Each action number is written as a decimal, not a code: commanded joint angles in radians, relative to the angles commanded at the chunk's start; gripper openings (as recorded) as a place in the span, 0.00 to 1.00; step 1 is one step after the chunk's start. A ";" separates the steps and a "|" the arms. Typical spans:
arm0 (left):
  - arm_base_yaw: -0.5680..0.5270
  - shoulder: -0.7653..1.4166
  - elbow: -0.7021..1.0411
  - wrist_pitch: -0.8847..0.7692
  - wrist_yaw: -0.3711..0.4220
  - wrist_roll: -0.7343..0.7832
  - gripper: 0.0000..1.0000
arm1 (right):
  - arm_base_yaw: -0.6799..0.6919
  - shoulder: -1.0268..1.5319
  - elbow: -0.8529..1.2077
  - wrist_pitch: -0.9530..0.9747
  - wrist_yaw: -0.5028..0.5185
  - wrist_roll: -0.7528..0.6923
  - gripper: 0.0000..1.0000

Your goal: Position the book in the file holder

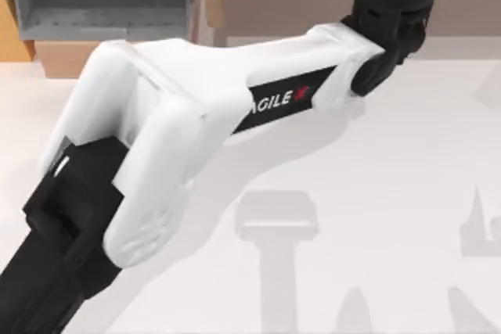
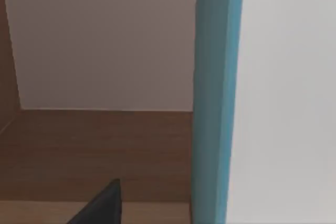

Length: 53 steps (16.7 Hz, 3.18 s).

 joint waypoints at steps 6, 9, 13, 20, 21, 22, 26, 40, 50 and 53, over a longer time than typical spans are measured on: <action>0.018 0.066 0.125 -0.059 0.020 -0.002 1.00 | 0.000 0.000 0.000 0.000 0.000 0.000 1.00; 0.019 0.070 0.133 -0.063 0.021 -0.002 1.00 | 0.000 0.000 0.000 0.000 0.000 0.000 1.00; 0.019 0.070 0.133 -0.063 0.021 -0.002 0.77 | 0.000 0.000 0.000 0.000 0.000 0.000 1.00; 0.019 0.070 0.133 -0.063 0.021 -0.002 0.25 | 0.000 0.000 0.000 0.000 0.000 0.000 1.00; 0.019 0.070 0.133 -0.063 0.021 -0.002 0.17 | 0.000 0.000 0.000 0.000 0.000 0.000 1.00; 0.019 0.070 0.133 -0.063 0.021 -0.002 0.10 | 0.000 0.000 0.000 0.000 0.000 0.000 1.00; 0.019 0.070 0.133 -0.063 0.021 -0.002 0.00 | 0.000 0.000 0.000 0.000 0.000 0.000 1.00; 0.014 0.058 0.174 -0.114 0.020 0.000 0.00 | 0.000 0.000 0.000 0.000 0.000 0.000 1.00; -0.006 -0.121 -0.002 -0.232 -0.004 0.239 0.00 | 0.000 0.000 0.000 0.000 0.000 0.000 1.00; -0.022 -0.256 -0.158 -0.314 -0.028 0.379 0.00 | 0.000 0.000 0.000 0.000 0.000 0.000 1.00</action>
